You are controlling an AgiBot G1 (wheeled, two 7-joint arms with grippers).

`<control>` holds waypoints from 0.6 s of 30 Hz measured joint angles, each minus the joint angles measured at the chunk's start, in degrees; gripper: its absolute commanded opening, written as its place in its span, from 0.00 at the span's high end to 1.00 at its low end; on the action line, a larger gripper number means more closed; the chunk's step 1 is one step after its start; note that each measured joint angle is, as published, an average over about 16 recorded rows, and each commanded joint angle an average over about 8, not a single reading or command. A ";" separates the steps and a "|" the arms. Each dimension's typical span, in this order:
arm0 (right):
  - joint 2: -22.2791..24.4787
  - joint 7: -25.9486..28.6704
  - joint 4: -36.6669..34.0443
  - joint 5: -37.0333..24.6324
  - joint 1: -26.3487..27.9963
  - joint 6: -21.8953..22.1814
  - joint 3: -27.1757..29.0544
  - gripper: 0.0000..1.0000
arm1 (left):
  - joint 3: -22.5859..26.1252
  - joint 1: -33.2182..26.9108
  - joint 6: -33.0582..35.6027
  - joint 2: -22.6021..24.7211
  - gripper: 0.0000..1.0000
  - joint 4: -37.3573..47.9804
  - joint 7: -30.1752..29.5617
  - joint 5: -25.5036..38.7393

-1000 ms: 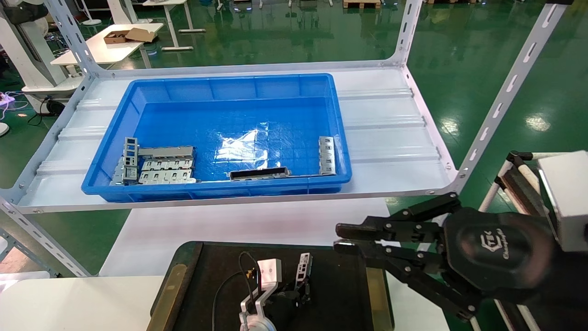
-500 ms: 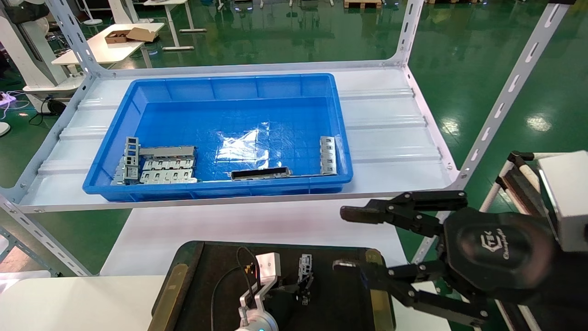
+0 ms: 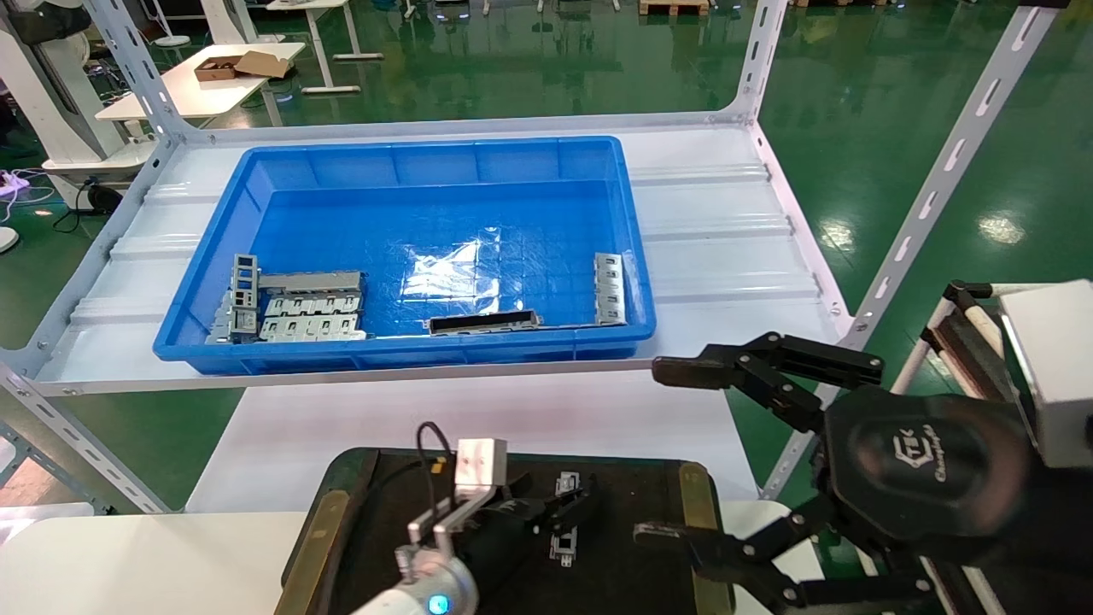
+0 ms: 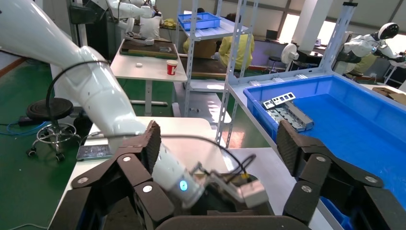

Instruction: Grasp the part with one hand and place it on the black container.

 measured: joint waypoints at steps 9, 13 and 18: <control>0.00 0.00 0.00 0.00 0.00 0.00 0.00 0.00 | -5.79 1.00 10.84 -10.63 0.00 -6.40 0.59 8.23; 0.00 0.00 0.00 0.00 0.00 0.00 0.00 0.00 | -9.52 1.77 16.53 -14.39 0.00 -7.30 1.99 10.91; 0.00 0.00 0.00 0.00 0.00 0.00 0.00 0.00 | -15.02 3.16 23.66 -18.18 0.00 -7.48 5.13 12.80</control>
